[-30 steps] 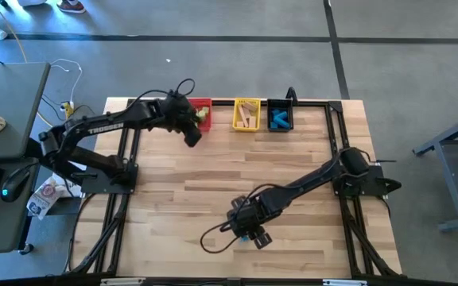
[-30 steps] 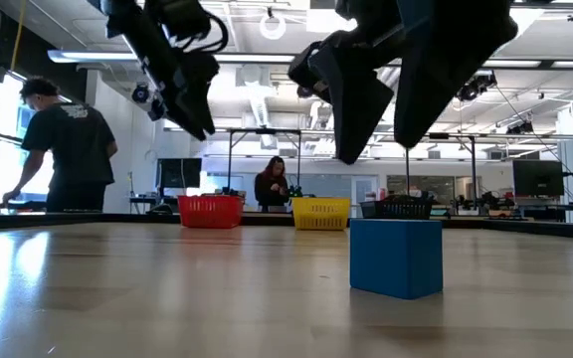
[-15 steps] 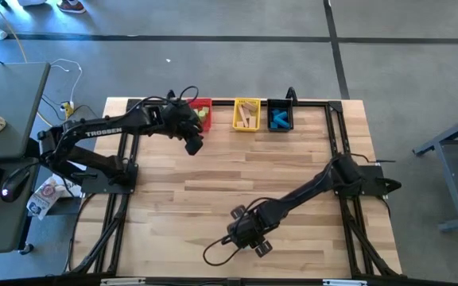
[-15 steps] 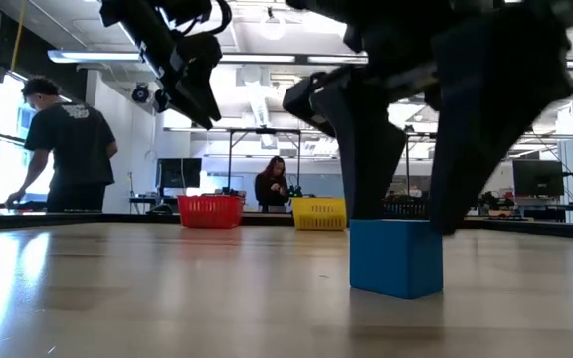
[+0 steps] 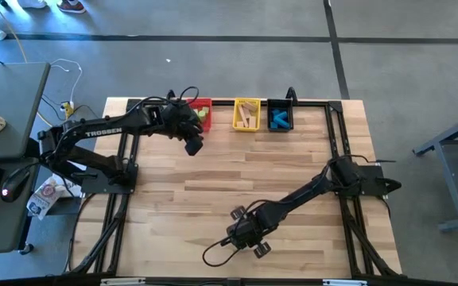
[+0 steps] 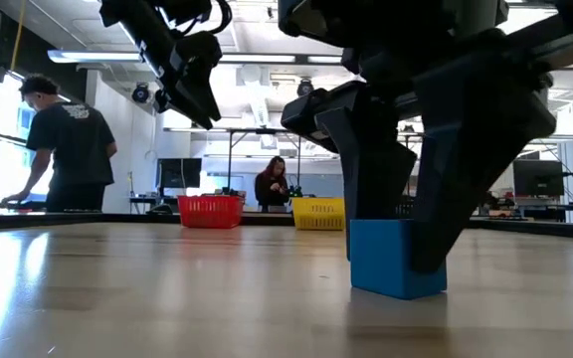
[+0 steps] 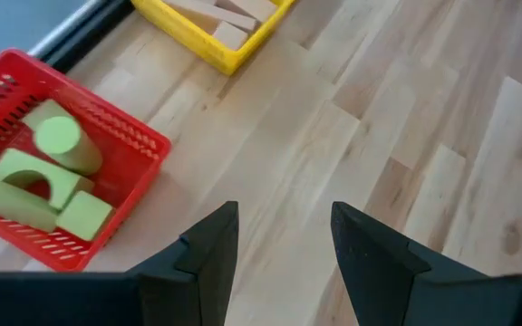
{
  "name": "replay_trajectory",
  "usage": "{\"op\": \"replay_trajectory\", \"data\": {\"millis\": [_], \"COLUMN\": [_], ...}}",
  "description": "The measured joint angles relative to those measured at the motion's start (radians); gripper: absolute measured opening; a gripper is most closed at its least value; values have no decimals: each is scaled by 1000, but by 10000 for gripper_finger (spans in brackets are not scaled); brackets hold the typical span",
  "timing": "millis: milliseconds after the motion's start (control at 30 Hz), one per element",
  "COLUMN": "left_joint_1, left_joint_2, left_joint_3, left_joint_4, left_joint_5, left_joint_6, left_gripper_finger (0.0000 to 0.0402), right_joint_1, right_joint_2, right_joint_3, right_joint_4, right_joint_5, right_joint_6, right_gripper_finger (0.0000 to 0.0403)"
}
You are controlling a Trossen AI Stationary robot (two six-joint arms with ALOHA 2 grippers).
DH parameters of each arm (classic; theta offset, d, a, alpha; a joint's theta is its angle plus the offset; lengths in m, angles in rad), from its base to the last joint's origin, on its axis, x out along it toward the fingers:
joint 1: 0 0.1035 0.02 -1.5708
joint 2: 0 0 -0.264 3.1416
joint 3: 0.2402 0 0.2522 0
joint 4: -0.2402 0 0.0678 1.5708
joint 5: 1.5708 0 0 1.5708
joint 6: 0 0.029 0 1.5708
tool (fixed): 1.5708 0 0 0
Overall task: Sort & place blocks by color
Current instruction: Put the blue block into the black bin
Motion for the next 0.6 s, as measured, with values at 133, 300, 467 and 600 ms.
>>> {"op": "replay_trajectory", "data": {"millis": [133, 300, 467, 600], "left_joint_1": [0, -2, -36, -76], "left_joint_2": [0, 0, 0, 1], "left_joint_3": [0, 0, -1, -1], "left_joint_4": [0, 0, 9, 49], "left_joint_5": [60, 147, 144, 144], "left_joint_6": [30, 80, 122, 135], "left_gripper_finger": [163, 163, 163, 163], "right_joint_1": [-11, -26, -33, -54], "right_joint_2": [-1, -15, -49, -72], "right_joint_3": [1, 1, -1, -1], "right_joint_4": [-13, -76, -139, -214], "right_joint_5": [-3, 26, 129, 217], "right_joint_6": [34, 77, 84, 88], "right_gripper_finger": [107, 107, 107, 107]}}
